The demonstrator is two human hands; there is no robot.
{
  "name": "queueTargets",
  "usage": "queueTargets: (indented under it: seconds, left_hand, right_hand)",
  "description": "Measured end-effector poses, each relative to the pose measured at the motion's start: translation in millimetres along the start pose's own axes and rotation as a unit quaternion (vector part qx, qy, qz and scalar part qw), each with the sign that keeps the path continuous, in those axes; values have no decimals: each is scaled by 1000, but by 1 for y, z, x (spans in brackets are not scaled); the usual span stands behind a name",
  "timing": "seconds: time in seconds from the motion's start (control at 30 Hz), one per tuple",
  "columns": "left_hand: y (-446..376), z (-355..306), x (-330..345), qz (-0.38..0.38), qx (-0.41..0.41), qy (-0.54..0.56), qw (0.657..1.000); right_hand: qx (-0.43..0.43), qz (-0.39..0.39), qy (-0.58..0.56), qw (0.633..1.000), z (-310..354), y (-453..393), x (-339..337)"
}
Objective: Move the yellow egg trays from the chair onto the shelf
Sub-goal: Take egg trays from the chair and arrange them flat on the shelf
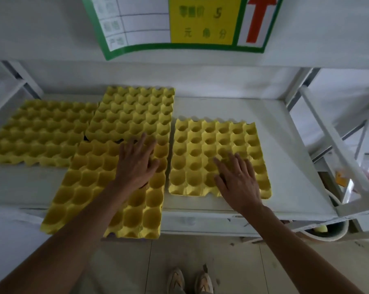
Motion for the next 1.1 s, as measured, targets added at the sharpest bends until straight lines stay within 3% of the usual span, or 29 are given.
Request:
queueTargets:
  seconds: [0.33,0.47,0.9,1.03,1.1]
  left_hand:
    - [-9,5,12,-17,8,18,1000]
    - [-10,7,16,-19,10,22,1000]
    - [-11,6,10,29,2,24,999]
    - [-14,2,-17,55,-16,43,997]
    - [-10,-7,-37,53,-33,39,997]
  right_hand:
    - [11,11,-23,1000,-19,-123,15]
    - [8,53,-44,998,-14,-157,21]
    - [-19,119,8,993,-17,-185,6]
    - [-18,102,9,995,4,-178,-20]
    - [-60,84,2,995,23,-163,-32]
Point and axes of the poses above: each hand's wrist, its own y-axis away from the middle knuckle, its own x-axis out of the palm, z = x × y, the point moved 2 cm from there along -y, towards the middle knuckle, and after that the axes turned 8 degrees about y, right-handed, at the moved point
